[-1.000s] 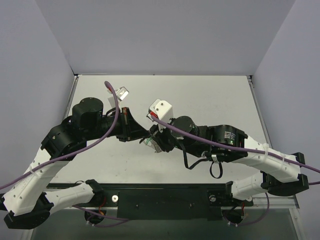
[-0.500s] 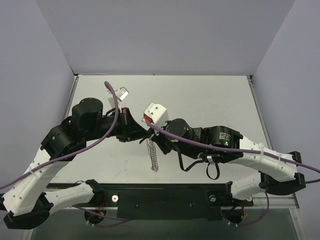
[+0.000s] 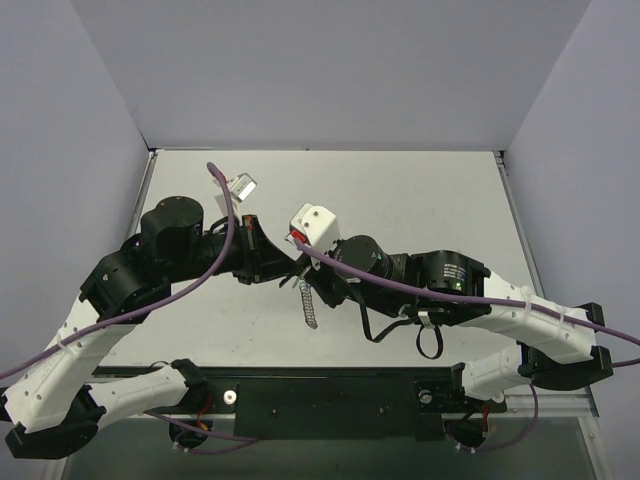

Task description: Remove the keys from the keyring

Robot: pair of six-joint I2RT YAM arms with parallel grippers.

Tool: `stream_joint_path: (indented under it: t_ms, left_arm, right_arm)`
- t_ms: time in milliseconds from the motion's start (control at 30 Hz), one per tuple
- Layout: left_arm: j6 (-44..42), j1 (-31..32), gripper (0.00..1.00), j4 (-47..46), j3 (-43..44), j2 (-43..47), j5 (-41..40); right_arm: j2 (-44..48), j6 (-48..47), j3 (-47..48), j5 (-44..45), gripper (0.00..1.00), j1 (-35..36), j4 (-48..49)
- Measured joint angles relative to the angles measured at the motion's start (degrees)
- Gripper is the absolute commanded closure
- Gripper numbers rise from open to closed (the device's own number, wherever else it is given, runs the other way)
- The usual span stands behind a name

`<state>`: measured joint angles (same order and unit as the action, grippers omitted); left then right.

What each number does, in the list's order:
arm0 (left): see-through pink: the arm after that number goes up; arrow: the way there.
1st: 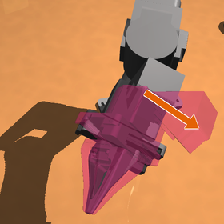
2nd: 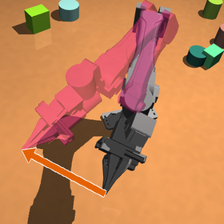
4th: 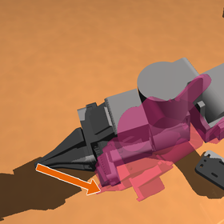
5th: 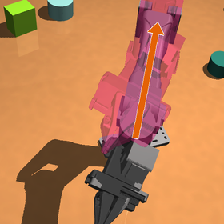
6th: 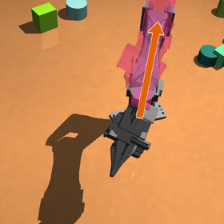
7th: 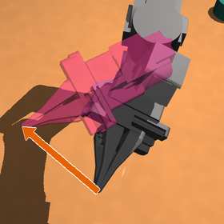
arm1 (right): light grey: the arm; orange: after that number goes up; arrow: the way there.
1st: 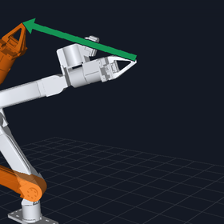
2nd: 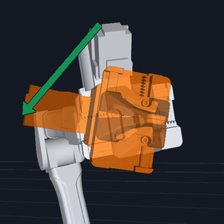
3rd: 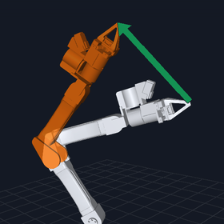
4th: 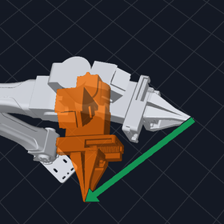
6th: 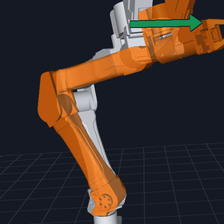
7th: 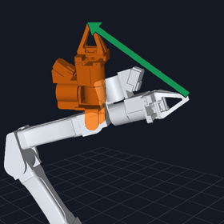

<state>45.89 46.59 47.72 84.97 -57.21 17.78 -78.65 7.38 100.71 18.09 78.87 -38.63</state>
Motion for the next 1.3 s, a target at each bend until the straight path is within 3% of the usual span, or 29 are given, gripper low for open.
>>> stream_joint_path:
  t_ms: [300, 433, 533, 1067, 1300]
  left_arm:
    - [-0.02, 0.13, 1.00, -0.70, -0.22, 0.09, -0.02]
    - [-0.04, 0.13, 1.00, -0.79, -0.24, 0.07, -0.04]
    - [-0.07, 0.13, 1.00, -0.55, -0.24, 0.07, -0.04]
    - [1.51, 0.70, 1.00, 0.04, -0.24, -0.94, 3.72]
    - [6.19, 0.94, 1.00, -4.66, -0.74, -0.35, 5.29]
  right_arm:
    - [0.00, -0.02, 0.11, 0.57, 0.87, 0.17, 0.00]
    - [0.17, -0.35, -0.48, 0.52, 0.99, 0.31, 0.79]
    - [0.96, -1.03, -2.19, 0.52, 1.00, 0.35, 2.32]
    - [13.44, -2.32, -21.79, -1.18, 1.00, 1.79, 19.67]
    - [18.80, -3.91, -29.27, -0.09, 1.00, 3.93, 26.01]
